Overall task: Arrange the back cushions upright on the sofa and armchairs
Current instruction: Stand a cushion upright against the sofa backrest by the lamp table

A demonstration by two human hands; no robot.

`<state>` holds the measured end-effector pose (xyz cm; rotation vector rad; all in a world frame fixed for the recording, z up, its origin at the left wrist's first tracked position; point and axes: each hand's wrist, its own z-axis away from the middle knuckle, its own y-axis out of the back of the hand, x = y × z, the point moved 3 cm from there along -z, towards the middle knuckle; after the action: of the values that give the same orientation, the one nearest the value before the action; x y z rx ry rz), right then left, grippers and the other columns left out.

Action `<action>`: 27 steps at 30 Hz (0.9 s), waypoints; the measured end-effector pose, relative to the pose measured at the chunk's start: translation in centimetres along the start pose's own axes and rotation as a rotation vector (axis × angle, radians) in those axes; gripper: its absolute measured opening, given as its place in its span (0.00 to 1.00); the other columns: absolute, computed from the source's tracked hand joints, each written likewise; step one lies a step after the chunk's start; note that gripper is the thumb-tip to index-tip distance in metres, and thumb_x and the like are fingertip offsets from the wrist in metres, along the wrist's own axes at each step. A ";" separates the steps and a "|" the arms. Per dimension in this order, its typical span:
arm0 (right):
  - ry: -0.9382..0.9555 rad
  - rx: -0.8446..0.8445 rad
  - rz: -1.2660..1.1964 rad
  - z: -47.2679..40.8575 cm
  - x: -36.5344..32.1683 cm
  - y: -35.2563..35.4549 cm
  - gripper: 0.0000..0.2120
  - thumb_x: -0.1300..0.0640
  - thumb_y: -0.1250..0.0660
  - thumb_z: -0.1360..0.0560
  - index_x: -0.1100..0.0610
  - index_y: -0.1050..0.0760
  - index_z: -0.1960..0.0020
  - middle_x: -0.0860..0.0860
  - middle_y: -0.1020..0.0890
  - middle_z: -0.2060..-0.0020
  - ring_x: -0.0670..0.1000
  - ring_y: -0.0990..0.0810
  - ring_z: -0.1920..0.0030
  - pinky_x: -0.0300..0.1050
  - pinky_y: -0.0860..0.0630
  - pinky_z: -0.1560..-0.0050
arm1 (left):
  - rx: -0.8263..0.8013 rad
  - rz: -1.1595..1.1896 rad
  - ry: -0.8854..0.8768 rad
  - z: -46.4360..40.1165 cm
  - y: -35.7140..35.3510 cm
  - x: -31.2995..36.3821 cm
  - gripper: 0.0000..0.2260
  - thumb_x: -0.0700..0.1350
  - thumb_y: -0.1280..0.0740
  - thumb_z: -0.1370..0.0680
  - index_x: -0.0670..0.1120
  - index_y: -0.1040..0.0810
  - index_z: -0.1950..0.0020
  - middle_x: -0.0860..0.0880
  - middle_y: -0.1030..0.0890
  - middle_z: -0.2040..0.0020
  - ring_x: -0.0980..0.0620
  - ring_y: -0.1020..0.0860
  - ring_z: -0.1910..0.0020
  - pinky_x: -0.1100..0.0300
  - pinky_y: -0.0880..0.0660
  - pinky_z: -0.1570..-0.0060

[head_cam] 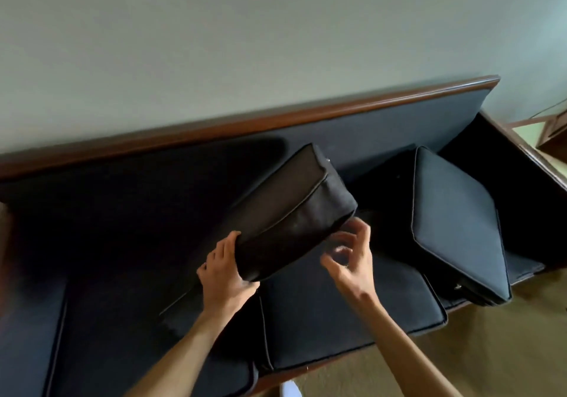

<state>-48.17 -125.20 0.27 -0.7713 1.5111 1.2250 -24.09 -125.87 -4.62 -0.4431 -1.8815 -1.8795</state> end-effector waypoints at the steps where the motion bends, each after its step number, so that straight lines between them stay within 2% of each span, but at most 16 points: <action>1: 0.072 0.013 0.053 -1.4 -0.5 0.7 0.35 0.59 0.26 0.38 0.47 0.36 0.35 0.50 0.22 0.46 0.50 0.21 0.49 0.45 0.22 0.52 | -0.025 0.010 0.005 -0.6 0.3 -0.2 0.47 0.49 0.20 0.44 0.53 0.39 0.29 0.53 0.27 0.36 0.47 0.24 0.42 0.38 0.27 0.45; 2: 0.133 0.014 0.125 -3.0 -1.3 1.0 0.41 0.63 0.23 0.37 0.49 0.39 0.30 0.51 0.24 0.41 0.52 0.22 0.45 0.43 0.23 0.47 | -0.051 0.023 0.008 -1.1 0.7 -0.6 0.48 0.50 0.20 0.44 0.53 0.40 0.28 0.53 0.28 0.35 0.48 0.25 0.42 0.38 0.27 0.44; 4: 0.274 -0.052 0.326 -5.9 -3.1 0.8 0.54 0.65 0.20 0.40 0.53 0.46 0.23 0.54 0.32 0.29 0.57 0.29 0.33 0.49 0.29 0.35 | -0.083 0.053 0.000 -1.8 1.6 -1.4 0.49 0.50 0.20 0.43 0.54 0.42 0.27 0.55 0.29 0.34 0.49 0.26 0.41 0.39 0.29 0.41; 6: 0.441 -0.165 0.547 -7.8 -4.8 0.3 0.58 0.58 0.18 0.43 0.53 0.48 0.21 0.54 0.40 0.22 0.59 0.38 0.25 0.55 0.35 0.29 | -0.108 0.084 -0.009 -2.7 2.8 -2.2 0.48 0.50 0.20 0.42 0.54 0.41 0.27 0.55 0.29 0.34 0.50 0.26 0.39 0.41 0.29 0.39; 7: 0.509 -0.231 0.628 -8.3 -5.8 -0.1 0.58 0.52 0.18 0.43 0.52 0.47 0.21 0.53 0.41 0.22 0.60 0.40 0.24 0.57 0.36 0.29 | -0.115 0.099 -0.016 -3.1 3.4 -2.6 0.49 0.50 0.20 0.43 0.54 0.41 0.27 0.56 0.29 0.34 0.50 0.26 0.38 0.41 0.30 0.38; 9: 0.594 -0.385 0.657 -8.9 -7.8 -1.5 0.57 0.43 0.20 0.42 0.52 0.47 0.21 0.51 0.39 0.23 0.59 0.40 0.24 0.58 0.37 0.27 | -0.136 0.137 -0.013 -3.4 4.4 -3.7 0.49 0.50 0.20 0.44 0.55 0.41 0.27 0.56 0.29 0.33 0.51 0.27 0.37 0.41 0.29 0.37; 12: 0.692 -0.527 0.592 -8.7 -11.0 -4.5 0.54 0.41 0.20 0.40 0.57 0.42 0.23 0.52 0.33 0.26 0.56 0.35 0.26 0.54 0.36 0.26 | -0.138 0.210 0.022 -2.5 5.6 -5.6 0.49 0.50 0.21 0.45 0.55 0.40 0.28 0.56 0.28 0.36 0.52 0.26 0.39 0.45 0.25 0.40; 15: 0.787 -0.595 0.600 -7.6 -14.1 -8.3 0.48 0.39 0.24 0.39 0.54 0.38 0.26 0.51 0.30 0.30 0.54 0.34 0.27 0.62 0.33 0.30 | -0.101 0.251 0.074 -1.3 7.1 -7.8 0.50 0.51 0.22 0.46 0.56 0.41 0.28 0.54 0.27 0.37 0.52 0.25 0.40 0.48 0.22 0.44; 18: 0.828 -0.680 0.686 -5.8 -17.0 -13.0 0.50 0.37 0.23 0.42 0.48 0.41 0.26 0.47 0.31 0.32 0.51 0.34 0.28 0.72 0.39 0.30 | 0.040 0.250 0.046 -0.3 9.0 -9.4 0.50 0.51 0.21 0.46 0.51 0.40 0.27 0.53 0.29 0.34 0.53 0.26 0.41 0.52 0.22 0.45; 21: 0.852 -0.765 0.702 -3.8 -19.9 -18.9 0.53 0.38 0.20 0.46 0.46 0.41 0.27 0.45 0.31 0.33 0.48 0.33 0.30 0.64 0.41 0.28 | 0.132 0.319 0.114 -1.0 12.0 -11.7 0.48 0.50 0.20 0.48 0.51 0.36 0.30 0.53 0.27 0.38 0.54 0.25 0.43 0.53 0.23 0.46; 24: 0.869 -0.779 0.748 -2.0 -22.5 -25.0 0.53 0.39 0.20 0.46 0.47 0.40 0.28 0.43 0.31 0.33 0.47 0.35 0.29 0.60 0.43 0.29 | 0.084 0.429 0.208 -2.1 15.3 -15.8 0.47 0.48 0.20 0.49 0.57 0.36 0.33 0.56 0.25 0.42 0.55 0.23 0.46 0.54 0.21 0.50; 27: 0.924 -0.757 0.811 -0.3 -25.1 -29.6 0.48 0.39 0.21 0.45 0.48 0.37 0.30 0.43 0.26 0.39 0.49 0.30 0.35 0.59 0.38 0.36 | 0.071 0.493 0.268 -2.1 17.9 -19.2 0.45 0.49 0.21 0.50 0.60 0.34 0.35 0.57 0.21 0.47 0.55 0.21 0.50 0.56 0.21 0.54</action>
<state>-14.04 -136.58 14.84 -1.4154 2.2337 2.3201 1.76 -126.00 0.69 -0.5432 -1.4908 -1.4594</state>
